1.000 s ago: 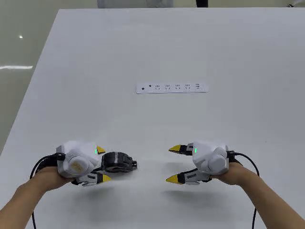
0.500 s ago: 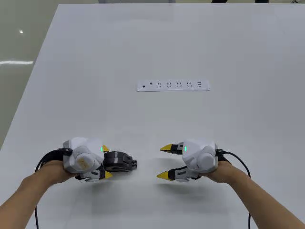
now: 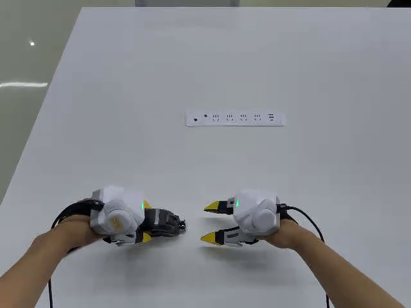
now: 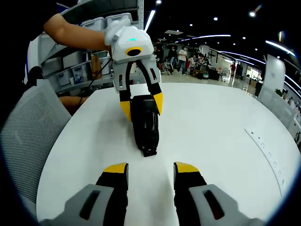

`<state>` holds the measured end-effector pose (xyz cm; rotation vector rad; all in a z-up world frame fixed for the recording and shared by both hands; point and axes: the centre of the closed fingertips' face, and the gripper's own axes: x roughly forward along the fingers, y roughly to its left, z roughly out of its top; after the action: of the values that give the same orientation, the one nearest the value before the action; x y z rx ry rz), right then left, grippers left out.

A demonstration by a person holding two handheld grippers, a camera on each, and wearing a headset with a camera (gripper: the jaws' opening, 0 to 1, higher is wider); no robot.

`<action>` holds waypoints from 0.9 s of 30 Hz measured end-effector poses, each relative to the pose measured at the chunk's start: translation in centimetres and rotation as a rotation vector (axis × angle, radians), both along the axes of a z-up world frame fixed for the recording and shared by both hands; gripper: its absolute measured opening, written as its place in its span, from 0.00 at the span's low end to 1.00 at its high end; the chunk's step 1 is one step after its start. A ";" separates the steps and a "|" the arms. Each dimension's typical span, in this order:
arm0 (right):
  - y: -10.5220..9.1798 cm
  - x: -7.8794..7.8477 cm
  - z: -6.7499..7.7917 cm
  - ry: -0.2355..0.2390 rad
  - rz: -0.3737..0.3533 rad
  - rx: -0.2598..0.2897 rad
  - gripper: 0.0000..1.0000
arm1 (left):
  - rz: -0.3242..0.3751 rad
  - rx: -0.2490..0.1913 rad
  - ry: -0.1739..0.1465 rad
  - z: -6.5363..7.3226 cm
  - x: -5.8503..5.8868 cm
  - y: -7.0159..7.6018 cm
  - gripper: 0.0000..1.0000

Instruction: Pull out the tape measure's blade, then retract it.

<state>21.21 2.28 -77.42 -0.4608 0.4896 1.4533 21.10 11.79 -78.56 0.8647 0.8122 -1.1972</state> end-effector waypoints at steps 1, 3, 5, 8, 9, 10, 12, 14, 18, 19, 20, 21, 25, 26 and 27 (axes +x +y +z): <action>0.2 0.0 -0.1 0.002 0.003 0.001 0.38 | -0.006 0.005 -0.001 0.0 0.0 0.0 0.32; 0.6 0.0 -0.2 0.001 0.013 0.003 0.37 | -0.014 0.008 0.007 -0.1 -0.2 0.0 0.32; 1.0 -0.1 -0.2 0.002 0.020 0.005 0.37 | -0.022 0.012 0.008 0.1 -0.3 0.0 0.32; 1.5 -0.1 -0.6 0.005 0.030 0.006 0.36 | -0.025 0.013 0.010 0.1 -0.2 0.0 0.30; 1.7 0.0 -0.7 0.004 0.032 0.006 0.35 | -0.028 0.012 0.011 0.1 -0.2 0.0 0.30; 1.9 0.0 -0.8 0.005 0.036 0.005 0.35 | -0.031 0.011 0.014 0.0 -0.2 -0.1 0.30; 2.3 0.0 -1.0 0.007 0.043 0.006 0.34 | -0.037 0.012 0.017 0.1 -0.3 -0.2 0.30; 2.6 0.0 -1.1 0.014 0.042 0.009 0.33 | -0.040 0.012 0.021 -0.1 -0.3 -0.2 0.30; 3.4 -0.1 -1.6 0.022 0.058 0.005 0.27 | -0.034 0.005 0.032 -0.4 -0.2 -0.1 0.30; 3.5 -0.2 -1.7 0.023 0.063 0.003 0.28 | -0.038 0.006 0.028 -0.5 -0.1 -0.1 0.30; 3.7 -0.3 -2.0 0.021 0.069 -0.005 0.28 | -0.039 0.011 0.026 -0.5 -0.1 -0.1 0.30; 3.8 -0.3 -2.1 0.021 0.073 -0.007 0.28 | -0.037 0.014 0.024 -0.5 -0.1 -0.1 0.30; 4.0 -0.4 -2.5 0.018 0.087 -0.021 0.26 | -0.026 0.009 0.025 -0.5 -0.1 0.0 0.29; 4.0 -0.4 -2.6 0.021 0.089 -0.023 0.25 | -0.027 0.009 0.025 -0.5 -0.1 0.0 0.29; 4.1 -0.4 -2.8 0.017 0.095 -0.026 0.25 | -0.027 0.009 0.028 -0.5 -0.1 0.0 0.29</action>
<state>20.79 6.34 -80.18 -0.4986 0.5058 1.5448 20.98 11.79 -79.08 0.8702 0.8309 -1.2322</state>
